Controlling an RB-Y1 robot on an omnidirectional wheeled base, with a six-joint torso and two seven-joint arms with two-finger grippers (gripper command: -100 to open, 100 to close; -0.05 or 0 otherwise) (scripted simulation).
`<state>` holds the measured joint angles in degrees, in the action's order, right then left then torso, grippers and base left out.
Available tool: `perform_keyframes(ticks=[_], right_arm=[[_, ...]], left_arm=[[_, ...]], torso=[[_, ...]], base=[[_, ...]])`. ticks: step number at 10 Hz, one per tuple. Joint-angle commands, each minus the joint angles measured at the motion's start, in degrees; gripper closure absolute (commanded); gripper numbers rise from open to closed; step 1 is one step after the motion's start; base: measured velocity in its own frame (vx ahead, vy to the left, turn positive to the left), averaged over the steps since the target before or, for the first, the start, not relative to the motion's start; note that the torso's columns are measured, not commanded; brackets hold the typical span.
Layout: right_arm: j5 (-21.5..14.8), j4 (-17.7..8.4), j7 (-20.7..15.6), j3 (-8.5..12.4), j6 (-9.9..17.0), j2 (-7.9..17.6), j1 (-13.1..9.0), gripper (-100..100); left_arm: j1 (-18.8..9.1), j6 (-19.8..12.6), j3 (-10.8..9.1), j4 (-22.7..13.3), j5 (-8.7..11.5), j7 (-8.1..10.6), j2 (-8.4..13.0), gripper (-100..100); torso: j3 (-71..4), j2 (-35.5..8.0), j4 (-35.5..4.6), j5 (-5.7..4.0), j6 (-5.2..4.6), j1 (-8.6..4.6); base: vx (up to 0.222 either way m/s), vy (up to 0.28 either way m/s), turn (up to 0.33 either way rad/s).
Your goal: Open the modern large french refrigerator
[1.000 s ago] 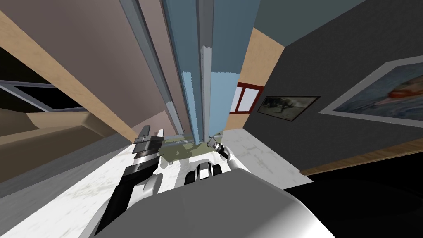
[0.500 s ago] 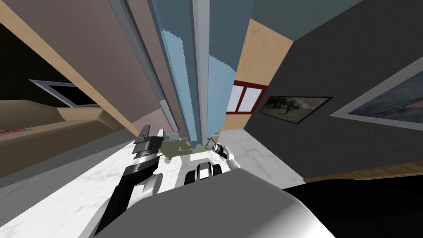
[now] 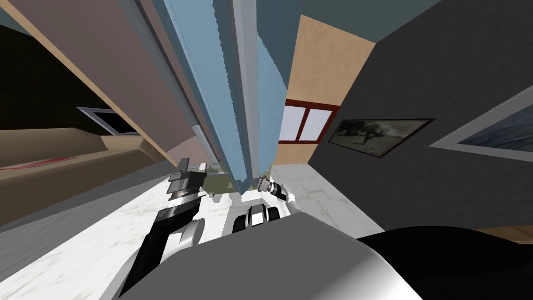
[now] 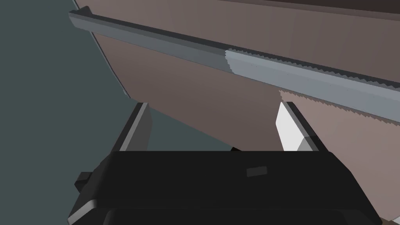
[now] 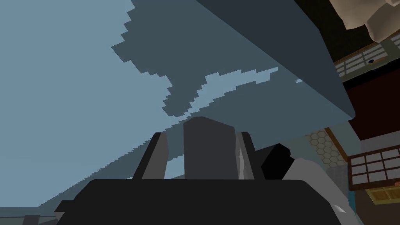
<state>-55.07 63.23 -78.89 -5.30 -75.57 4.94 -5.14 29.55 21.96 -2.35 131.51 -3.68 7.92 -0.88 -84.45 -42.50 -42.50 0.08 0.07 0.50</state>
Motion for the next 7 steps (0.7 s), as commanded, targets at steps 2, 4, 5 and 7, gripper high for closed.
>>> perform_keyframes(ticks=[2,4,5,7], right_arm=[[-0.9,0.4,1.9,-2.6,-4.1,0.8,-0.3,100],[-1.3,0.7,2.9,-3.9,-6.1,1.1,-0.5,100],[-1.6,0.8,3.4,-4.6,-7.2,1.3,-0.6,100],[-1.6,1.4,5.5,-4.8,-5.6,1.9,-1.9,-100]], left_arm=[[0.0,0.0,-0.01,0.0,0.0,0.00,0.0,0],[0.0,0.0,-0.01,0.0,0.0,0.00,0.0,0],[0.0,0.0,-0.01,0.0,0.0,0.00,0.0,0],[0.0,0.0,-0.01,0.0,0.0,0.00,0.0,0]], torso=[[0.0,-0.1,0.1,-0.14,0.05,-0.64],[0.0,-0.1,0.0,-0.07,-0.04,-0.37],[0.0,-0.1,-0.1,-0.04,0.01,-0.23],[0.0,-0.2,-0.1,-0.11,-0.03,-0.54]], base=[[-0.015,-0.293,0.168],[0.010,-0.216,0.088],[0.006,-0.240,0.102],[-0.017,-0.186,0.076]])
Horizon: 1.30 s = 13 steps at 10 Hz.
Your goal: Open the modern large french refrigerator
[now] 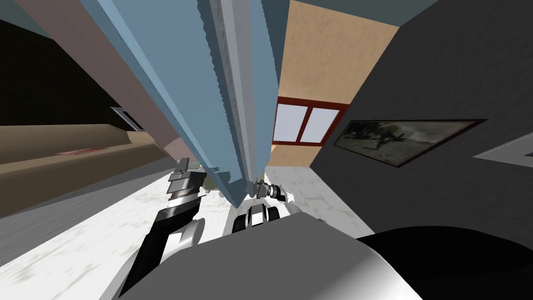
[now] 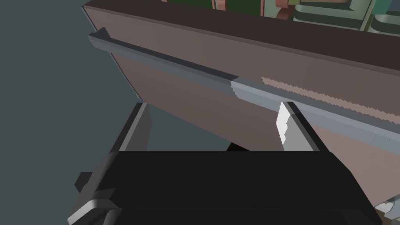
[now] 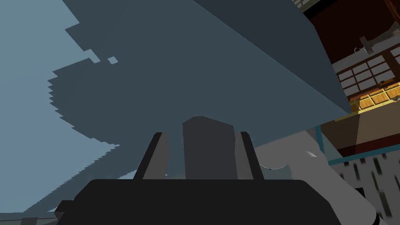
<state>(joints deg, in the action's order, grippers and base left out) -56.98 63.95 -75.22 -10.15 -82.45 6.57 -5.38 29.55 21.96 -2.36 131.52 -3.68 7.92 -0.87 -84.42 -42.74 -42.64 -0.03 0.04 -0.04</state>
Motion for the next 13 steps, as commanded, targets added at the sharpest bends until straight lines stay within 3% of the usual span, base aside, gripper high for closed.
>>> perform_keyframes(ticks=[1,3,6,9,11,13], right_arm=[[0.4,1.0,2.8,0.1,1.9,0.4,-2.5,-100],[0.7,1.6,4.6,0.1,3.2,0.7,-4.2,-100],[1.2,2.6,7.4,0.2,5.2,1.1,-6.7,-100],[1.2,2.6,7.4,0.2,5.2,1.1,-6.7,-100],[1.5,3.2,9.2,0.2,6.5,1.4,-8.4,-100],[1.5,3.2,9.2,0.2,6.5,1.4,-8.4,-100]], left_arm=[[0.0,0.0,0.01,0.0,0.0,0.00,0.0,0],[0.0,0.0,0.02,0.0,0.0,0.00,0.0,0],[0.0,0.0,0.02,0.0,0.0,0.00,0.0,0],[0.0,0.0,0.02,0.0,0.0,0.00,0.0,0],[0.0,0.0,0.02,0.0,0.0,0.00,0.0,0],[0.0,0.0,0.02,0.0,0.0,0.00,0.0,0]], torso=[[0.1,0.0,0.1,0.09,-0.01,0.38],[-0.1,0.2,0.1,0.21,0.19,0.81],[-0.1,-0.1,-0.3,0.03,0.19,0.08],[-0.2,-0.3,-0.6,-0.03,0.18,0.08],[-0.3,-0.3,-0.7,0.02,0.22,0.13],[-0.3,-0.4,-0.8,0.02,0.23,0.18]], base=[[-0.078,-0.008,-0.042],[-0.077,0.026,-0.011],[-0.061,0.013,-0.004],[-0.014,-0.011,-0.001],[-0.042,-0.001,0.002],[-0.020,-0.005,0.000]])
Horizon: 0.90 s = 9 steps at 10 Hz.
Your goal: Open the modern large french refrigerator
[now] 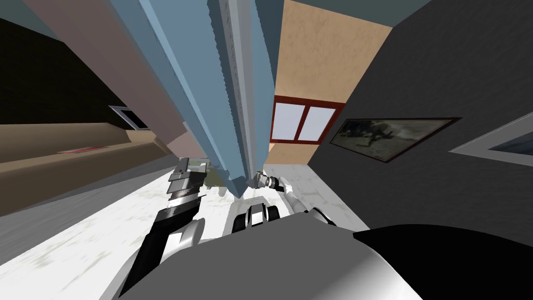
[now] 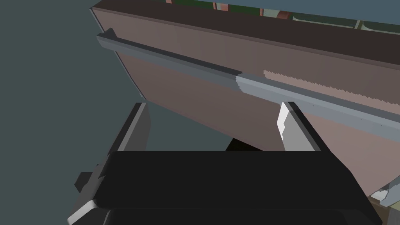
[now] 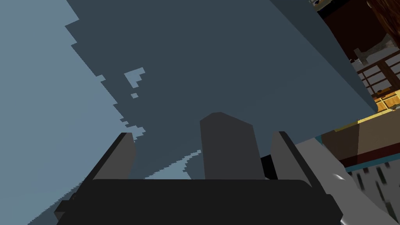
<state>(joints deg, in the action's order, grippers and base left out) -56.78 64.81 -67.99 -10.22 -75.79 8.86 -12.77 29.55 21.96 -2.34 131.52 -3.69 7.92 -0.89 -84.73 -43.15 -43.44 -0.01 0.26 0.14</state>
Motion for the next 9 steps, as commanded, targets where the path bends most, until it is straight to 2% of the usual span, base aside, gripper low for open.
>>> perform_keyframes(ticks=[1,2,3,4,9], right_arm=[[1.3,2.4,2.0,0.3,-0.2,-0.9,-1.0,-100],[1.3,2.4,2.0,0.3,-0.2,-0.9,-1.0,-100],[-0.3,1.0,0.6,-0.2,0.7,0.1,0.2,-100],[-0.5,1.0,0.7,-0.2,0.9,0.4,0.5,0],[-0.8,0.4,0.5,-0.1,1.5,0.8,0.8,0]], left_arm=[[0.0,0.0,0.00,0.0,0.0,0.00,0.0,0],[0.0,0.0,0.00,0.0,0.0,0.00,0.0,0],[0.0,0.0,0.00,0.0,0.0,0.00,0.0,0],[0.0,0.0,0.00,0.0,0.0,0.00,0.0,0],[0.0,0.0,0.00,0.0,0.0,0.00,0.0,0]], torso=[[0.0,0.0,0.0,-0.03,0.02,0.00],[0.0,0.0,0.0,-0.01,0.07,0.01],[-0.1,0.0,-0.2,0.04,0.04,-0.01],[0.1,0.1,0.3,0.05,-0.06,-0.02],[0.2,0.7,1.1,0.00,-0.25,-0.14]], base=[[0.000,0.000,0.000],[-0.002,0.006,0.006],[0.003,0.001,-0.012],[0.006,-0.004,-0.009],[0.003,-0.001,-0.001]])
